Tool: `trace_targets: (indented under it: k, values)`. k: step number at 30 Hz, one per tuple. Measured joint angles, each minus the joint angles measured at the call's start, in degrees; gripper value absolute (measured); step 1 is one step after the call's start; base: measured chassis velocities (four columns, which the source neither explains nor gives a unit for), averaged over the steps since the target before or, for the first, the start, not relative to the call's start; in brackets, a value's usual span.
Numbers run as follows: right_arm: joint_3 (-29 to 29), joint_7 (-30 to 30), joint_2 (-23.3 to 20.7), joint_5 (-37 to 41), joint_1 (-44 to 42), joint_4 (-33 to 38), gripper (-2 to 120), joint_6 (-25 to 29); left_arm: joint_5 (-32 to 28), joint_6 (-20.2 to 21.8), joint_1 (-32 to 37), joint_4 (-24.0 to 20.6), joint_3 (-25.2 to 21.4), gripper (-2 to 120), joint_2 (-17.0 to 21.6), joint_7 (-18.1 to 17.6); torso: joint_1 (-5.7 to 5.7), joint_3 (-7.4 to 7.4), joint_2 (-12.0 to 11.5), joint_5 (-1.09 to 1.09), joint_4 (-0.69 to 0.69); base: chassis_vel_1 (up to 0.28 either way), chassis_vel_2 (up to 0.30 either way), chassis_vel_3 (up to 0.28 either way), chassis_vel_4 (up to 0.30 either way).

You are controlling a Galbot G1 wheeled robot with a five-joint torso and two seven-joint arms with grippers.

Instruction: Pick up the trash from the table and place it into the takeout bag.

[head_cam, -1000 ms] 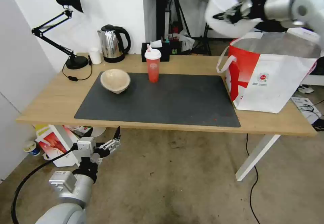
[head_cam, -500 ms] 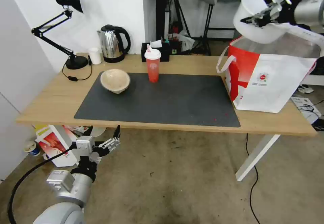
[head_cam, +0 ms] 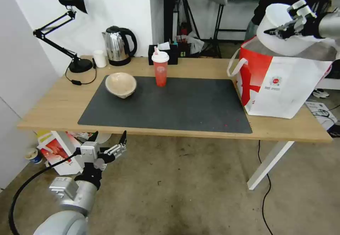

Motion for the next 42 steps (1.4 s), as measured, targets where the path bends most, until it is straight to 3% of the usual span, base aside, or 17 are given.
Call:
trace_targets:
  k: [15,34,42]
  values:
    - [4.63,-0.14,2.72,-2.17,-7.77,-0.09,0,0.05,0.47,-0.98,0.29,0.46,-0.05,100,-0.40,-0.91,0.00,0.00,0.00,-0.02,0.01,0.000,0.000,0.000,0.000]
    - [10.45,2.71,4.60,0.48,-14.46,1.22,0,0.08,0.82,-0.99,0.29,0.44,-0.12,100,-0.79,-0.82,0.00,0.00,0.00,-0.02,0.00,0.000,0.000,0.000,0.000]
    - [10.55,5.56,4.61,3.61,-13.22,0.91,28,0.07,0.78,-0.99,0.26,0.31,-0.30,100,-0.68,-0.81,0.00,0.00,0.00,-0.01,0.00,0.000,0.000,0.000,0.000]
